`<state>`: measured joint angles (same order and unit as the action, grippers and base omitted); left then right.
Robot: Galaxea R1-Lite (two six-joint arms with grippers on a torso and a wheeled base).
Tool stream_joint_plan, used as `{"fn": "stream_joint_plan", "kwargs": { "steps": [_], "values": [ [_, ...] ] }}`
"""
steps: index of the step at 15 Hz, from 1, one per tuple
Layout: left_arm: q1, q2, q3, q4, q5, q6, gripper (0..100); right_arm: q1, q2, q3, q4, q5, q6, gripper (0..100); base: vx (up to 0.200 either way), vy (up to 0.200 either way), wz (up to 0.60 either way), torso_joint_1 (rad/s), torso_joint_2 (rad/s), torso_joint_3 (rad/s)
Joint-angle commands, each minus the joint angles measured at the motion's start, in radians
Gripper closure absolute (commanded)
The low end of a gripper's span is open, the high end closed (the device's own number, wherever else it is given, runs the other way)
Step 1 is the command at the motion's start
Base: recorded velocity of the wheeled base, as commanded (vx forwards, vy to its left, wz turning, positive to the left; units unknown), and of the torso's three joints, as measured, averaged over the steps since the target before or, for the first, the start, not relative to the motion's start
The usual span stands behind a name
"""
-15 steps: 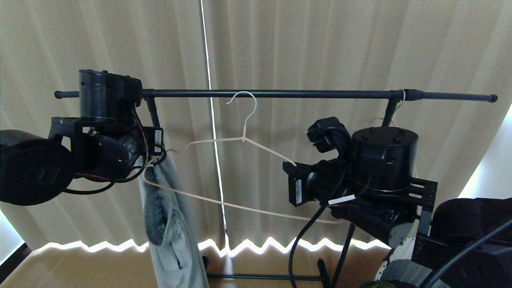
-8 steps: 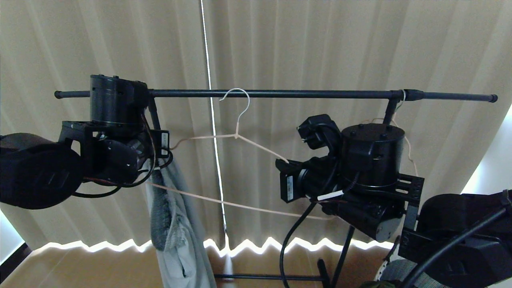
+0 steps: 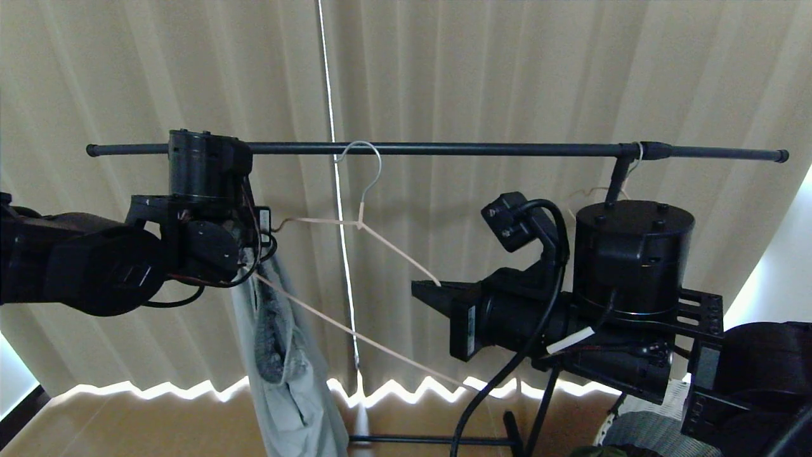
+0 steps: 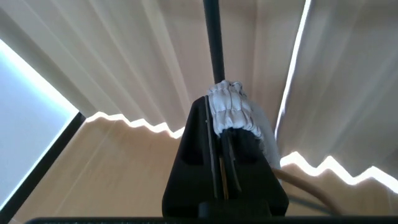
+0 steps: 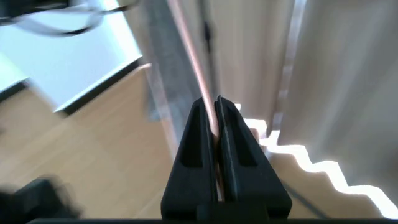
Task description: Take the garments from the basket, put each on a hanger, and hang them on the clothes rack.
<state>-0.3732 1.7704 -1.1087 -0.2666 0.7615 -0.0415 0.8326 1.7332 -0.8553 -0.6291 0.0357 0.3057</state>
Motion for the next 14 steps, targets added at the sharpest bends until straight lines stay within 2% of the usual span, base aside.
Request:
{"fn": "stream_joint_plan", "kwargs": {
  "steps": [1, 6, 9, 14],
  "values": [
    [0.005, 0.023, -0.002, 0.000, 0.001, 0.000, 100, 0.000, -0.011, 0.012, 0.000, -0.005, 0.000, 100, 0.000, 0.000, 0.00, 0.000, 0.00, 0.000],
    [0.037, 0.021, -0.016, 0.000, 0.001, 0.046, 100, -0.001, -0.011, 0.032, 0.022, -0.043, -0.005, 100, 0.000, 0.000, 0.00, 0.000, 0.00, 0.000],
    [0.046, 0.017, -0.010, 0.000, 0.001, 0.066, 100, -0.004, -0.021, 0.032, 0.028, -0.099, -0.005, 100, 0.000, 0.000, 0.00, 0.000, 0.00, 0.000],
    [0.031, -0.017, 0.006, 0.001, 0.001, 0.107, 100, -0.004, 0.020, -0.018, 0.017, -0.116, -0.005, 100, 0.000, 0.000, 0.00, 0.000, 0.00, 0.000]
  ]
}}
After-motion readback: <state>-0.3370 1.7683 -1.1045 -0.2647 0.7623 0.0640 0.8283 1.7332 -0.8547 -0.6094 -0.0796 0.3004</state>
